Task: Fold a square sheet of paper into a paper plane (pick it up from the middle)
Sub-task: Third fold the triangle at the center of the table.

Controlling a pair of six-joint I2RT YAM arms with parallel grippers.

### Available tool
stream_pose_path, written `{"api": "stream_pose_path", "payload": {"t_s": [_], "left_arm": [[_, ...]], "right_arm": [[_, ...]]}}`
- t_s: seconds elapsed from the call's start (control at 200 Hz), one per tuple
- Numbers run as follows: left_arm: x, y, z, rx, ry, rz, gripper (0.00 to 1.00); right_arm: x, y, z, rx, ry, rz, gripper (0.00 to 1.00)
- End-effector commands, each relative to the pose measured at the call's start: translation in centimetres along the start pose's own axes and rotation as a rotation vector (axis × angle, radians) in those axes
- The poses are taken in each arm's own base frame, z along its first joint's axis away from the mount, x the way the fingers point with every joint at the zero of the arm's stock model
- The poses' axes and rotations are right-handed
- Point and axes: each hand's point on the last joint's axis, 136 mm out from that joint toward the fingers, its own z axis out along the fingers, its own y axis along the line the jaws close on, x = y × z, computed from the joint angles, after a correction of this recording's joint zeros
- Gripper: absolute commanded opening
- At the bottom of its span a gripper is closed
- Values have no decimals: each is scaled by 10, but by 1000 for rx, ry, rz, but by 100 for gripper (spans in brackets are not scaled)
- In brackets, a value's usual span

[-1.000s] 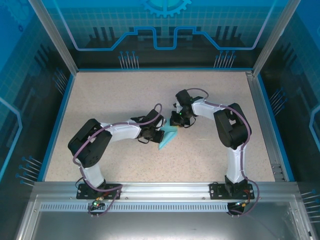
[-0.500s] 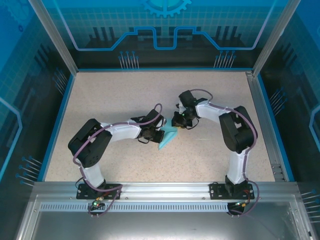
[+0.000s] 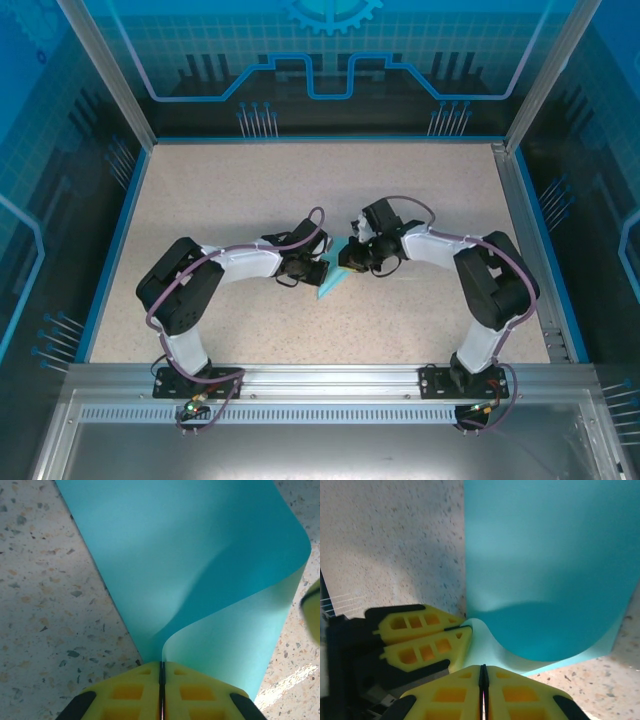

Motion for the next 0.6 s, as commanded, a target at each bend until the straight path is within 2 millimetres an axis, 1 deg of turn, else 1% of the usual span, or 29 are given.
{"api": "stream_pose_path", "payload": {"t_s": [0.0,0.125,0.34,0.595], "left_arm": [[0,0,1,12,9,7,10],[-2,0,1,10,7,7,10],[-2,0,1,8,8,6,10],[-2,2,0,-6,11,8,10]], "right_arm": [[3,11,10,-69,11,14,11],[7,11,16,-69,22,13,10],[12,-2,25,-44,41,27,11],[11,-22,33,-14,39,53,11]]}}
